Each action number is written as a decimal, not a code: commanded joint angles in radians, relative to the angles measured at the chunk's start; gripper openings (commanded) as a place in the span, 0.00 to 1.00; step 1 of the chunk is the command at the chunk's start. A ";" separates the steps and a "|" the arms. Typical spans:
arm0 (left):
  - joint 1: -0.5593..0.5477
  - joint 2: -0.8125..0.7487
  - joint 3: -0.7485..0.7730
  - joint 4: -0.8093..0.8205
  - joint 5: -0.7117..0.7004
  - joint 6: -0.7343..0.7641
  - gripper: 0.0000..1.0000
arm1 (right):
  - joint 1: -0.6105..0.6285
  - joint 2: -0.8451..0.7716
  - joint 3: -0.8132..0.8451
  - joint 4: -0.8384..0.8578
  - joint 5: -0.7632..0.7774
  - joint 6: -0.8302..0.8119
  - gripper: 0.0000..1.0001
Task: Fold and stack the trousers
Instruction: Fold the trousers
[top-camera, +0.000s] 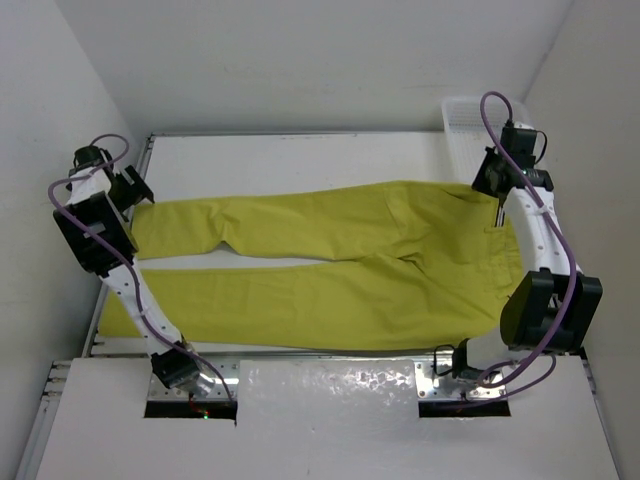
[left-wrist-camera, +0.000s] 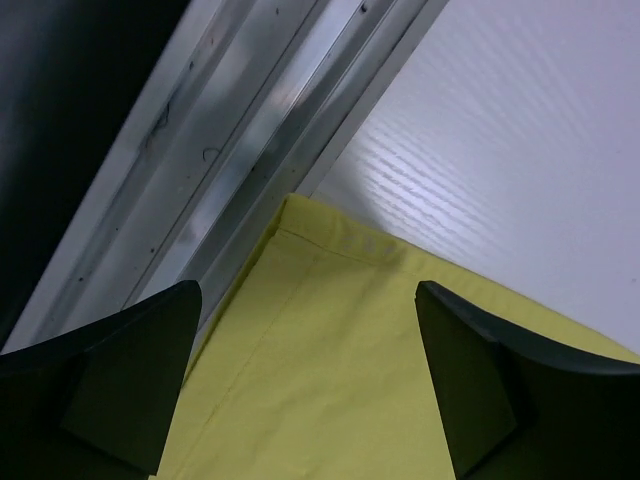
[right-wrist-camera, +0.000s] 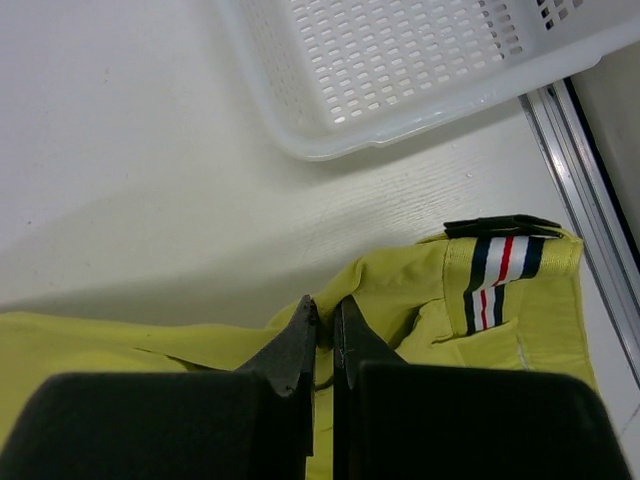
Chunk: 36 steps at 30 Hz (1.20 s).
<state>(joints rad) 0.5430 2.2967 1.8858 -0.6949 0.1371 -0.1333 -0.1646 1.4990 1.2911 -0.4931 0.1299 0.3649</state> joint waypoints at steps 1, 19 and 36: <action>-0.005 -0.017 0.050 0.006 -0.042 -0.019 0.88 | -0.007 -0.028 0.053 0.051 0.002 -0.023 0.00; -0.003 0.043 0.058 0.023 0.070 0.041 0.00 | -0.006 -0.036 0.027 0.074 0.008 0.003 0.00; 0.288 -0.411 -0.180 0.275 0.740 0.329 0.00 | -0.242 -0.288 -0.333 0.250 -0.086 0.305 0.00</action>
<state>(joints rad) 0.7086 1.9732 1.7836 -0.4000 0.6918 0.0559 -0.3679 1.3655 1.0950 -0.3599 0.0170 0.5606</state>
